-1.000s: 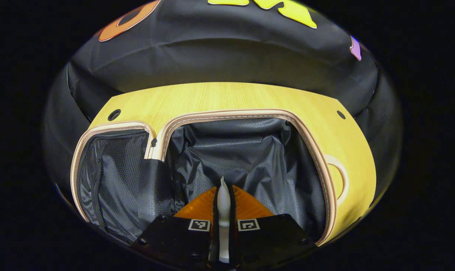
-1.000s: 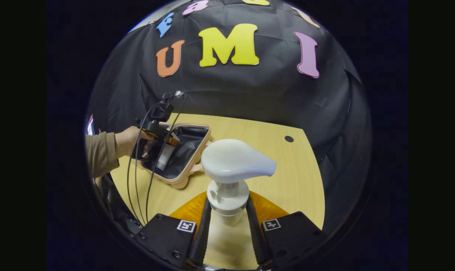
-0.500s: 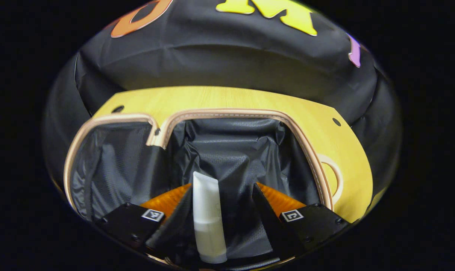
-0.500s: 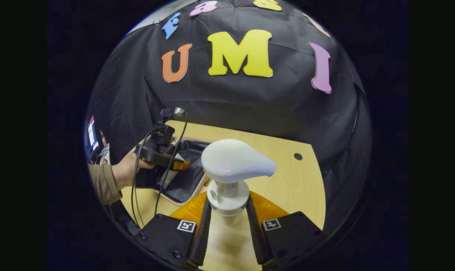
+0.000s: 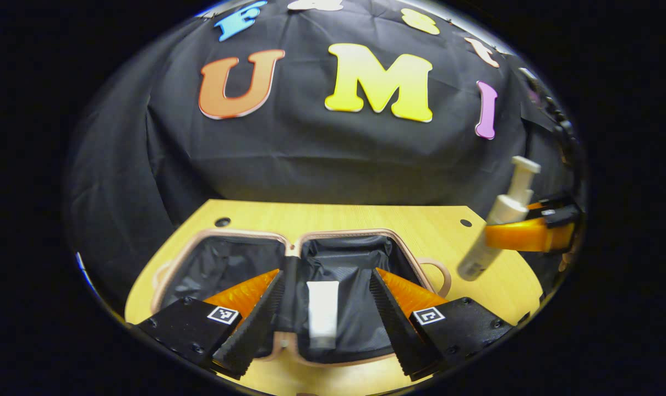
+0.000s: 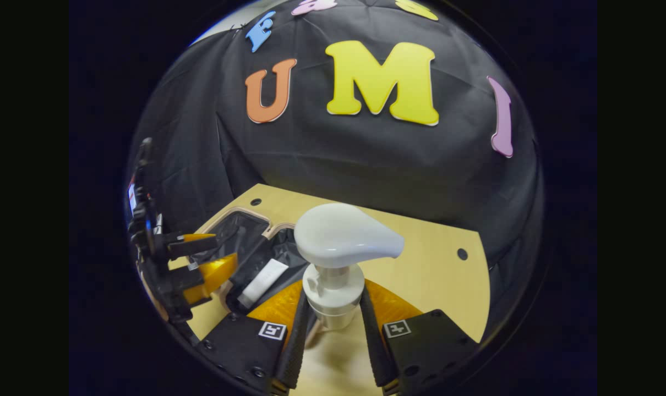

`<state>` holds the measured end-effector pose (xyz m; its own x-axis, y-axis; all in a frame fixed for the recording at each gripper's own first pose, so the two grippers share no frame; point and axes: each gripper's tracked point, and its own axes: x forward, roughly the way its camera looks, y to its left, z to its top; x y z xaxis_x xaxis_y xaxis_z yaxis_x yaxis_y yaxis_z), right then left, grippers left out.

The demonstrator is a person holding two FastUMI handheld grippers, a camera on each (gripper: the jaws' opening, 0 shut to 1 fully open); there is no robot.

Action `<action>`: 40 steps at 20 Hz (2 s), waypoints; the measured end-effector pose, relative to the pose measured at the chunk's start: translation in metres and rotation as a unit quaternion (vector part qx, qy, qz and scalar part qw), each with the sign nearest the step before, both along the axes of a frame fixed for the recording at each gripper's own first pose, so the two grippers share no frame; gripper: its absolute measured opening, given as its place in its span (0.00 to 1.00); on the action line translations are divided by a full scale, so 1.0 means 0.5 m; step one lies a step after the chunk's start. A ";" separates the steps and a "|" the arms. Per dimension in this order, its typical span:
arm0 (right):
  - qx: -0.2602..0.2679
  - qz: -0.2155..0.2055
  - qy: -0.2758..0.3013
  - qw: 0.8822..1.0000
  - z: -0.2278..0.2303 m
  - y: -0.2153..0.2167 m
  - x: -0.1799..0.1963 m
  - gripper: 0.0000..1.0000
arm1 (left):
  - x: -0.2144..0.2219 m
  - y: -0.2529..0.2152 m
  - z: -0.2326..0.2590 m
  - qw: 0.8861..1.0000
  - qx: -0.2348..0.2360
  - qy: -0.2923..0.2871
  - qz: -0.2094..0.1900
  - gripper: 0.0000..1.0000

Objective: First open the suitcase, pack the skin care products into it, and then close the suitcase.

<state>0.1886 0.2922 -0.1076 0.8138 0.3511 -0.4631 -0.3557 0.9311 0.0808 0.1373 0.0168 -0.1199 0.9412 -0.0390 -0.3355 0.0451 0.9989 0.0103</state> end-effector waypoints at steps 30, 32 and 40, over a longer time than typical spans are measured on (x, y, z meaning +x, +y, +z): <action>0.015 -0.100 0.239 0.966 -0.327 0.215 0.046 0.47 | -0.298 0.313 0.295 0.971 -0.017 -0.167 0.170 0.93; 0.011 -0.106 0.247 0.963 -0.338 0.214 0.046 0.48 | -0.285 0.339 0.302 0.969 -0.022 -0.173 0.176 0.98; 0.053 -0.101 0.271 0.956 -0.334 0.211 0.026 0.54 | -0.205 0.479 0.226 0.954 -0.106 -0.162 0.227 0.98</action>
<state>0.2015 0.3975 -0.2746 0.5206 0.2802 -0.8065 -0.0491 0.9529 0.2994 0.0349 0.2562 -0.0067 0.9302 0.3629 -0.0542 -0.3643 0.8956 -0.2553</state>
